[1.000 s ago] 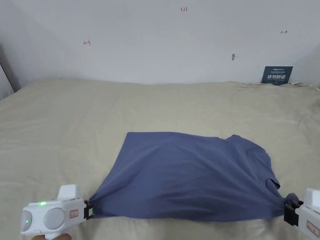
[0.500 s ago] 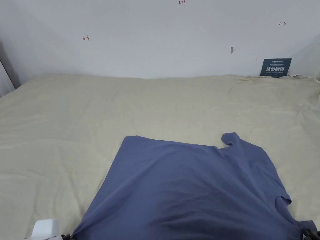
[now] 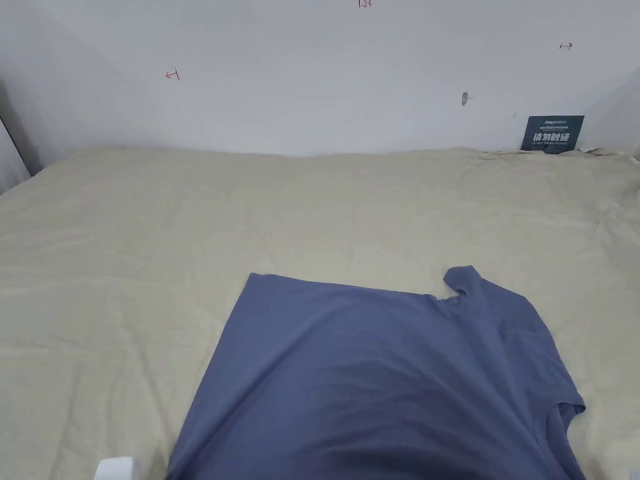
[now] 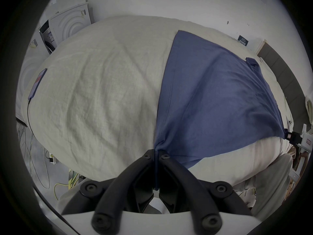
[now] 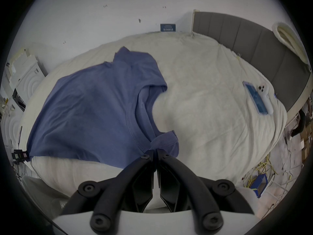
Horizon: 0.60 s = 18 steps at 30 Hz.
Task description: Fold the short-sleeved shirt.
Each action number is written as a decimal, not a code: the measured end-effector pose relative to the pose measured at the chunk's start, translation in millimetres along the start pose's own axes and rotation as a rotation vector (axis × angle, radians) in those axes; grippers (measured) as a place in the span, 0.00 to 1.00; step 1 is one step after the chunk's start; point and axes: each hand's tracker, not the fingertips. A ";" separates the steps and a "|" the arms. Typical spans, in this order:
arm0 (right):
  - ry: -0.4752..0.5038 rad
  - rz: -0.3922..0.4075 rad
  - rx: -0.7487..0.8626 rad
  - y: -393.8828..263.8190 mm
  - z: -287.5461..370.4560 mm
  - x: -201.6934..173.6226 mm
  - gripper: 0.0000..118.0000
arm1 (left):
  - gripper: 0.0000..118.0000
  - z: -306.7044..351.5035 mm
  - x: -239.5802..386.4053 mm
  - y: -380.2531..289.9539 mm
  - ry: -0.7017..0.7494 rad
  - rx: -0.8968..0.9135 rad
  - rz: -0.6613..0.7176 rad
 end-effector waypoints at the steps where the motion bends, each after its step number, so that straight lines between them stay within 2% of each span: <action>1: -0.001 0.004 -0.006 0.1 0.5 -1.2 0.02 | 0.01 -0.4 1.0 0.7 -0.002 -0.004 -0.002; 9: 0.004 0.005 0.023 5.9 10.8 -1.2 0.03 | 0.05 4.7 6.7 4.3 0.005 -0.005 -0.020; 12: 0.004 0.007 0.041 8.1 17.0 0.2 0.07 | 0.20 9.6 7.4 6.8 0.009 0.000 -0.013; 16: 0.006 -0.001 0.111 15.9 30.2 1.8 0.66 | 0.83 24.3 13.8 13.4 0.017 0.040 -0.017; 17: 0.008 -0.001 0.134 19.2 35.1 1.3 0.72 | 0.90 29.3 15.4 16.3 0.020 0.069 -0.019; 18: 0.012 -0.001 0.159 23.2 40.6 0.7 0.74 | 0.91 34.2 16.7 20.9 0.019 0.101 -0.019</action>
